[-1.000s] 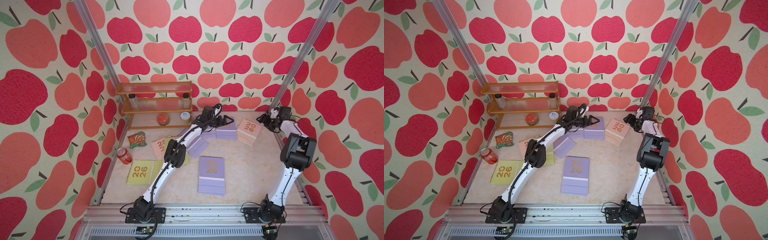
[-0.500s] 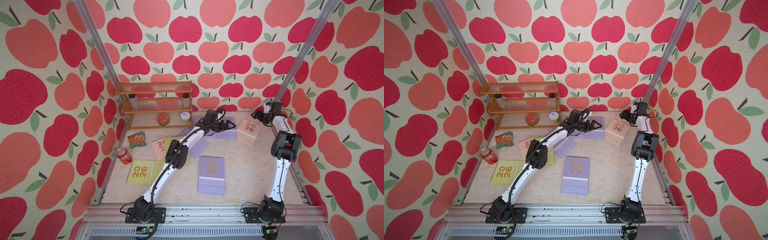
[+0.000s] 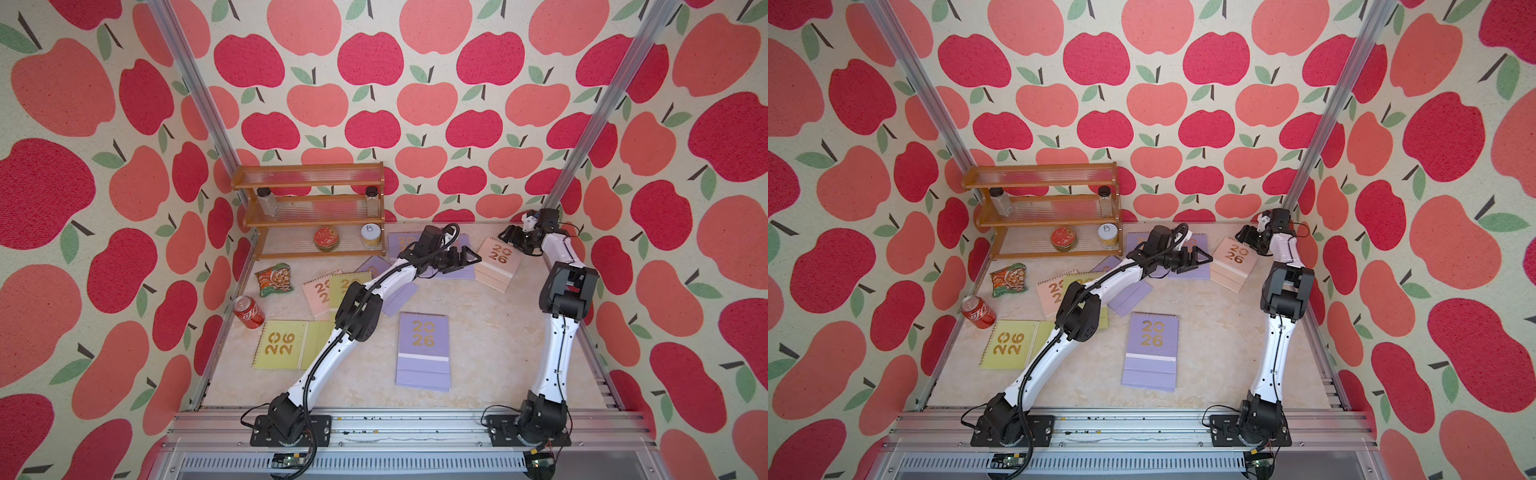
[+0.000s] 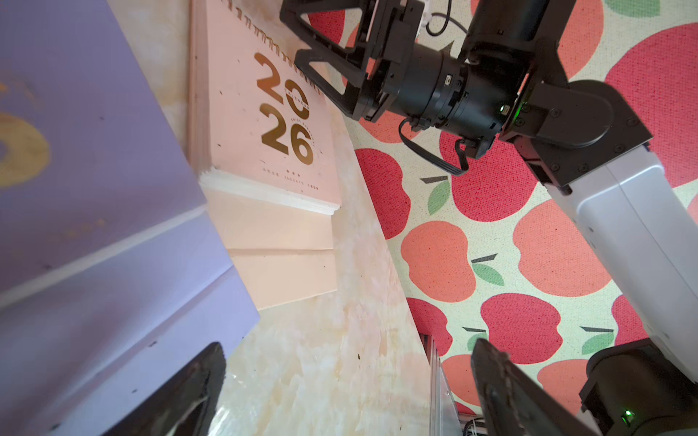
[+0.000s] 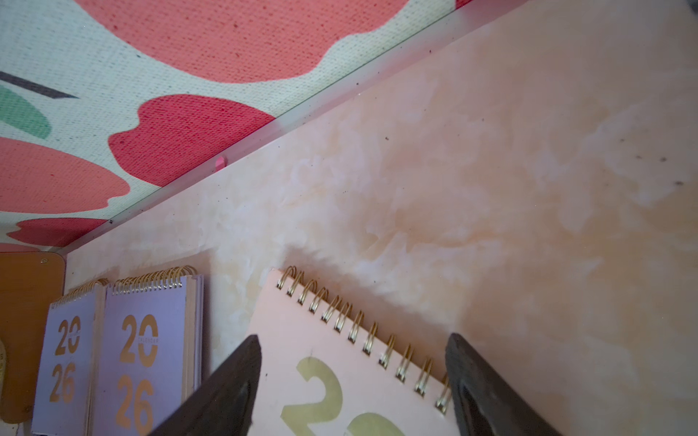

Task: Stack the calendars
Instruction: Adjust the calendar at the center of the board.

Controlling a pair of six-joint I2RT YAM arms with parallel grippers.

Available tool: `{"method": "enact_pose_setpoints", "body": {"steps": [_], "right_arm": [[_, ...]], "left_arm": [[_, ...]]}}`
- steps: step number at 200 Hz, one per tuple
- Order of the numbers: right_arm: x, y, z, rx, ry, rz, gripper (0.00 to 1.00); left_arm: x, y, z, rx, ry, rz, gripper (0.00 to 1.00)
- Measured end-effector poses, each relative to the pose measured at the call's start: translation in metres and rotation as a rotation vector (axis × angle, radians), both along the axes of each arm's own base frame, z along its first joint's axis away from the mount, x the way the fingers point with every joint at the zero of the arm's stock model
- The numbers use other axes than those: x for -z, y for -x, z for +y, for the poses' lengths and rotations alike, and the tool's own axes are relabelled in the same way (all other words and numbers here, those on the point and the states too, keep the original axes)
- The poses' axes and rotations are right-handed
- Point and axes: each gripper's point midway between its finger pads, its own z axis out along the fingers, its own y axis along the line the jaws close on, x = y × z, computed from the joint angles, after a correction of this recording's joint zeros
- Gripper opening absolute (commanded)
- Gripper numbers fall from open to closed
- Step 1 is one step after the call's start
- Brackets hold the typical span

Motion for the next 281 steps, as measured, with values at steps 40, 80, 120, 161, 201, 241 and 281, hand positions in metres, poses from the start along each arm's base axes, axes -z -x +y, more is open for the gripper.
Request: {"method": "enact_pose_setpoints", "body": {"steps": [40,80,120,161,201,241,281], "right_arm": [[0.004,0.006,0.001,-0.003,-0.006,0.018,0.77],[0.011,0.031,0.002,0.009,-0.016,0.071,0.77],[0.012,0.067,-0.002,0.043,-0.014,0.113,0.77],[0.013,0.103,-0.01,0.074,-0.023,0.153,0.77],[0.013,0.13,-0.016,0.083,-0.051,0.21,0.77],[0.015,0.148,-0.022,0.037,-0.092,0.245,0.74],[0.015,0.176,-0.033,0.009,-0.17,0.279,0.74]], "left_arm": [[0.02,0.037,-0.025,0.046,-0.031,0.059,0.99],[0.025,0.047,-0.032,0.039,-0.042,0.085,1.0],[0.029,0.043,-0.029,0.023,-0.047,0.096,0.99],[0.033,0.045,-0.023,0.011,-0.065,0.107,0.99],[0.034,0.047,-0.022,0.018,-0.076,0.097,0.99],[0.035,0.049,-0.02,0.021,-0.087,0.097,1.0],[0.035,0.051,-0.018,0.027,-0.098,0.092,1.0]]}}
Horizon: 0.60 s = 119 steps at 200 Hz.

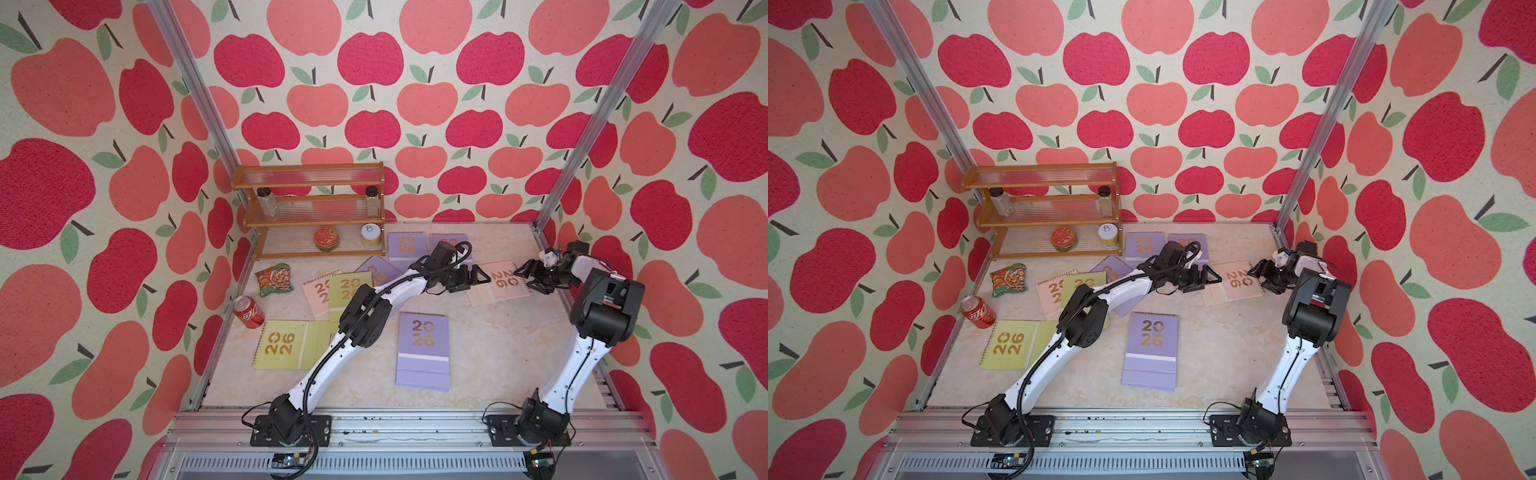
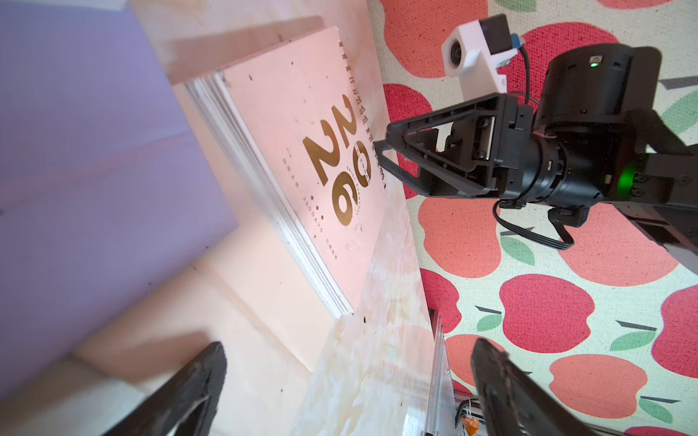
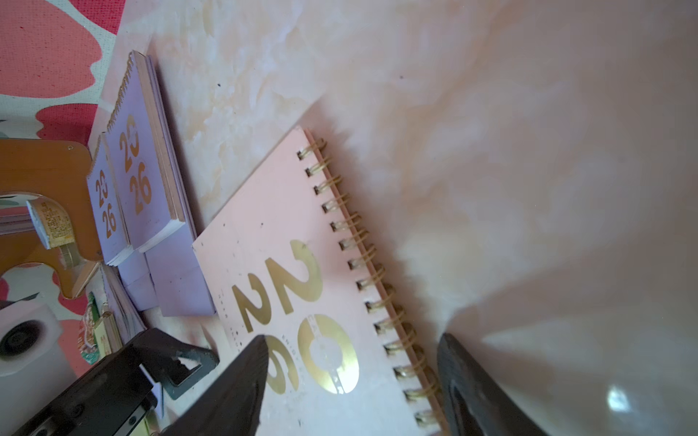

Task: Stack the calendars
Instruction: Adjust the calendar at the center of the board.

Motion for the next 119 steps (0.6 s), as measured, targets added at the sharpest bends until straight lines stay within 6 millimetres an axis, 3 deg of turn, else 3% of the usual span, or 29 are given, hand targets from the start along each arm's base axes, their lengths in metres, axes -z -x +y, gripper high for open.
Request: {"method": "enact_pose_setpoints", "body": {"steps": [25,119], "right_arm": [[0.0,0.011,-0.006,-0.005,-0.004,0.014,0.75],[-0.003,0.019,0.016,-0.074,-0.147,-0.011,0.67]], "left_arm": [[0.0,0.001,0.001,0.001,-0.004,0.004,0.99],[0.0,0.003,0.003,0.003,-0.007,0.012,1.0]]}}
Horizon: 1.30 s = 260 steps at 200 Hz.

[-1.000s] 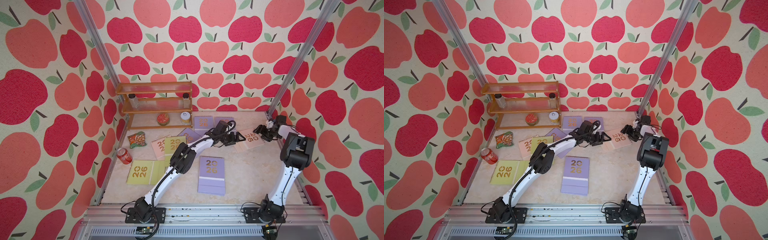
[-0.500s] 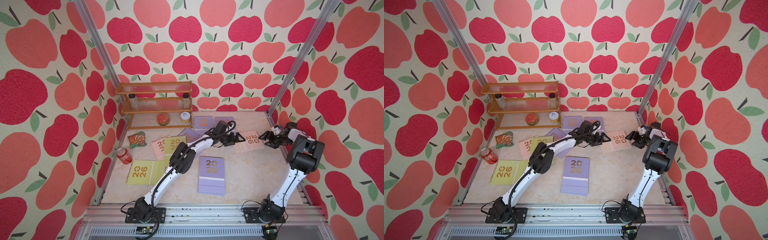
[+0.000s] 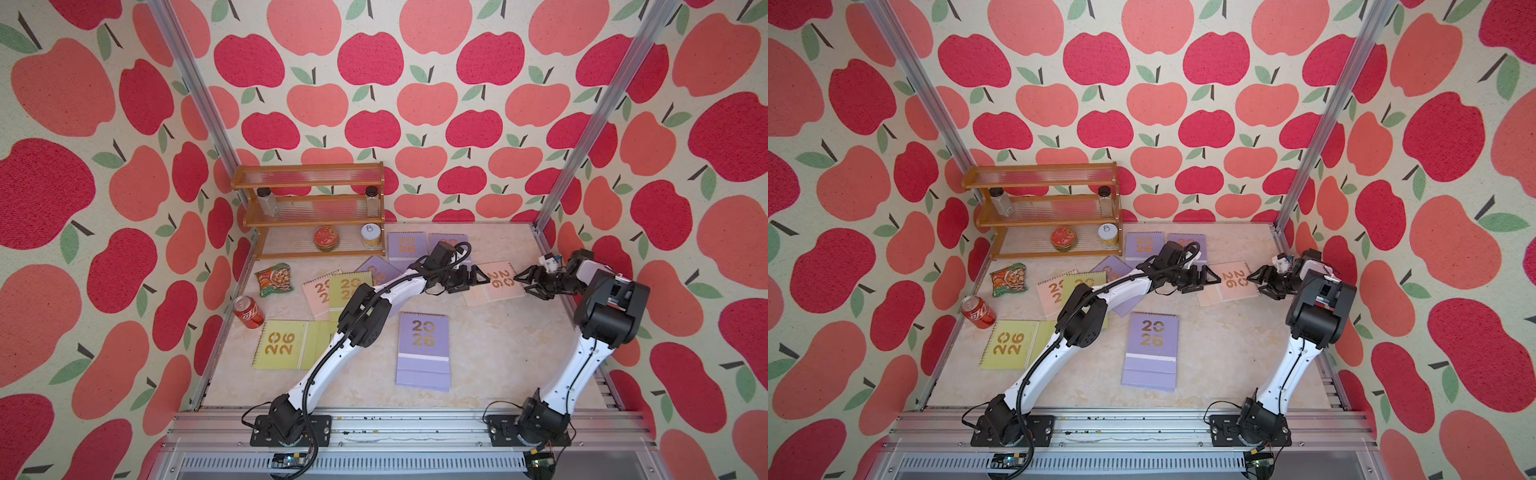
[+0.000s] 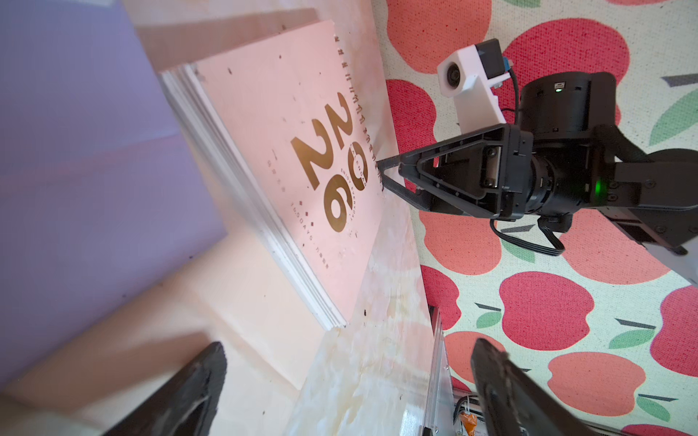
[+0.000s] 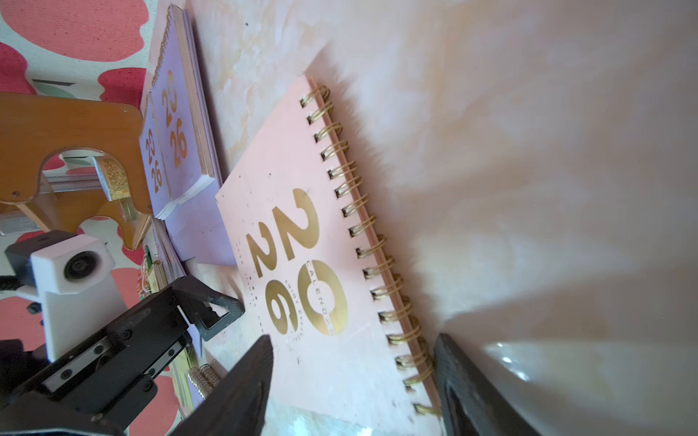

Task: Stack the calendars
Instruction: Adjust the calendar at the center of the board, then pick up the calendar at the center of the board.

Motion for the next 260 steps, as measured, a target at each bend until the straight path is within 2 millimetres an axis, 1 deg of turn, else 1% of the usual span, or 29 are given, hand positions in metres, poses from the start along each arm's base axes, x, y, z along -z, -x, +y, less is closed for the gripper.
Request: {"method": "enact_pose_setpoints", "body": {"steps": [32,52,71,94,114,142,167,199,217,242,260], "right_arm": [[0.002,0.01,0.015,-0.014,-0.098,0.004,0.64],[0.001,0.017,0.02,-0.011,-0.125,0.002,0.64],[0.001,0.031,0.024,0.001,-0.124,0.025,0.64],[-0.001,0.047,0.028,0.02,-0.093,0.054,0.69],[-0.008,0.057,0.029,0.046,-0.029,0.067,0.71],[-0.023,0.066,0.029,0.086,0.05,0.062,0.74],[-0.029,0.073,0.025,0.121,0.098,0.065,0.74],[-0.022,0.075,0.014,0.145,0.131,0.079,0.75],[-0.014,0.076,0.008,0.144,0.132,0.093,0.75],[0.005,0.075,0.01,0.126,0.108,0.121,0.74],[0.004,0.067,0.013,0.109,0.074,0.1,0.74]], "left_arm": [[0.001,0.001,0.0,0.004,0.003,0.004,1.0],[0.0,0.002,-0.001,0.009,0.011,0.002,1.0],[0.0,0.002,-0.001,0.012,0.018,0.006,0.99],[-0.001,0.003,-0.002,0.01,0.025,0.02,1.0],[-0.002,0.004,-0.003,0.009,0.028,0.03,1.0],[-0.002,0.008,-0.005,0.013,0.03,0.045,1.0],[-0.001,0.01,-0.006,0.02,0.032,0.046,0.99],[-0.002,0.01,-0.006,0.024,0.036,0.046,1.0],[-0.001,0.01,-0.006,0.024,0.036,0.046,1.0],[-0.001,0.01,-0.006,0.024,0.036,0.047,1.0],[-0.001,0.01,-0.007,0.026,0.041,0.047,1.0]]}}
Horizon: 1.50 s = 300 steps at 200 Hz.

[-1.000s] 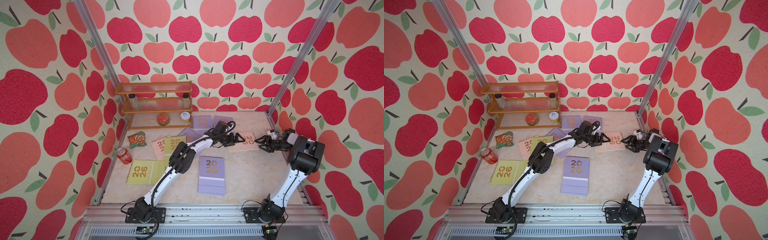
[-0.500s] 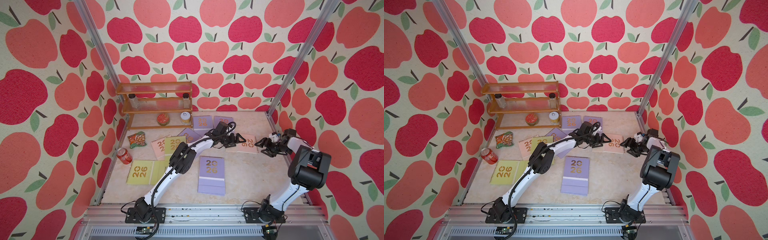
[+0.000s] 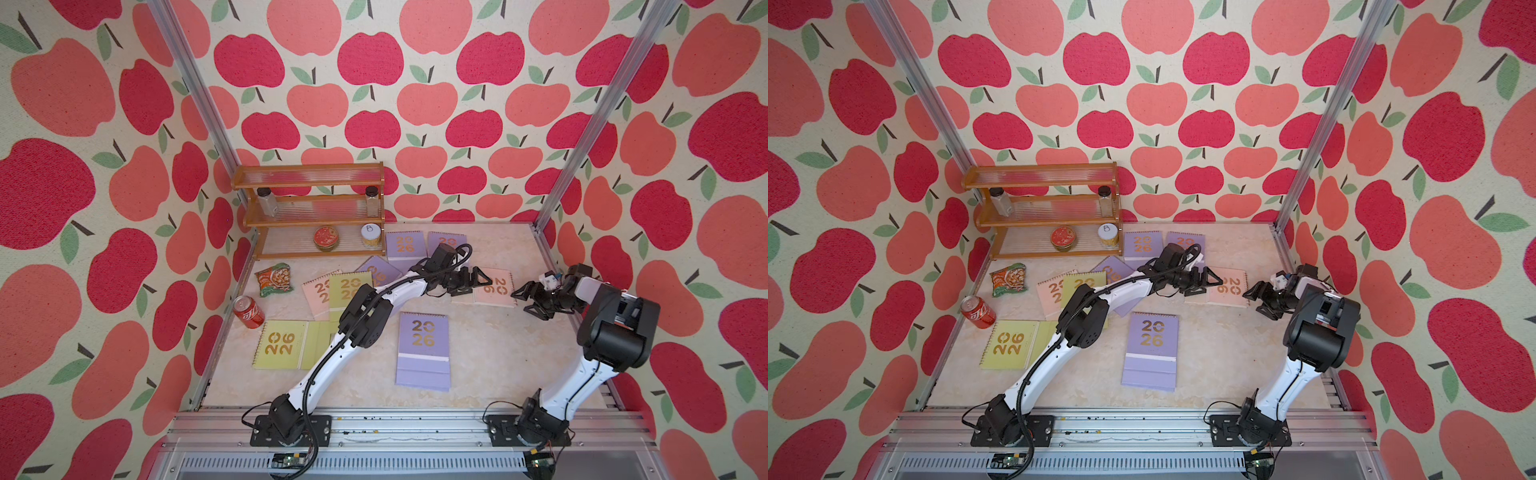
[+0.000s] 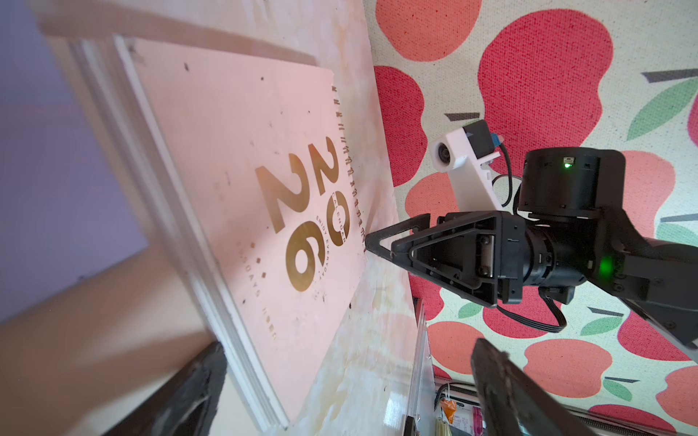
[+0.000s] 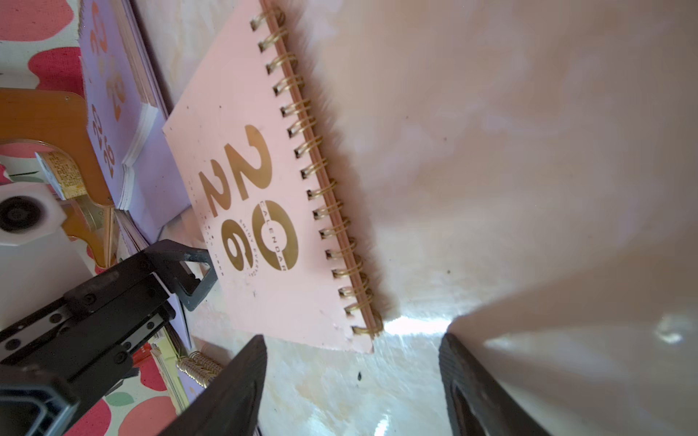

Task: Stack the calendars
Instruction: Pick up the calendar at the center of the board.

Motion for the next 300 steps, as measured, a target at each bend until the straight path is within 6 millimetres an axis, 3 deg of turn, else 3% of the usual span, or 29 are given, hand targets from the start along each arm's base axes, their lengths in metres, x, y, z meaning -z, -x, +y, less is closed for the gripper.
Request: {"method": "enact_pose_setpoints", "body": {"steps": [53,96,152,201,228,300], "right_arm": [[-0.001,-0.022,0.021,-0.085,-0.083,-0.068,0.73],[-0.002,-0.027,0.023,-0.105,-0.112,-0.104,0.71],[-0.003,-0.023,0.02,-0.062,-0.218,-0.199,0.64],[-0.004,-0.014,0.031,-0.023,-0.338,-0.208,0.57],[-0.007,-0.012,0.034,-0.013,-0.365,-0.215,0.51],[-0.034,-0.01,0.03,0.006,-0.323,-0.282,0.15]], "left_arm": [[0.002,0.0,-0.001,0.002,0.006,0.004,1.0],[0.002,-0.001,-0.001,-0.003,0.008,0.015,1.0],[0.001,-0.001,-0.001,-0.001,0.011,0.017,1.0],[0.0,-0.001,-0.002,0.004,0.016,0.015,1.0],[-0.002,0.0,-0.003,0.01,0.026,0.009,0.99],[-0.008,0.0,-0.007,0.015,0.045,-0.009,0.99]]}}
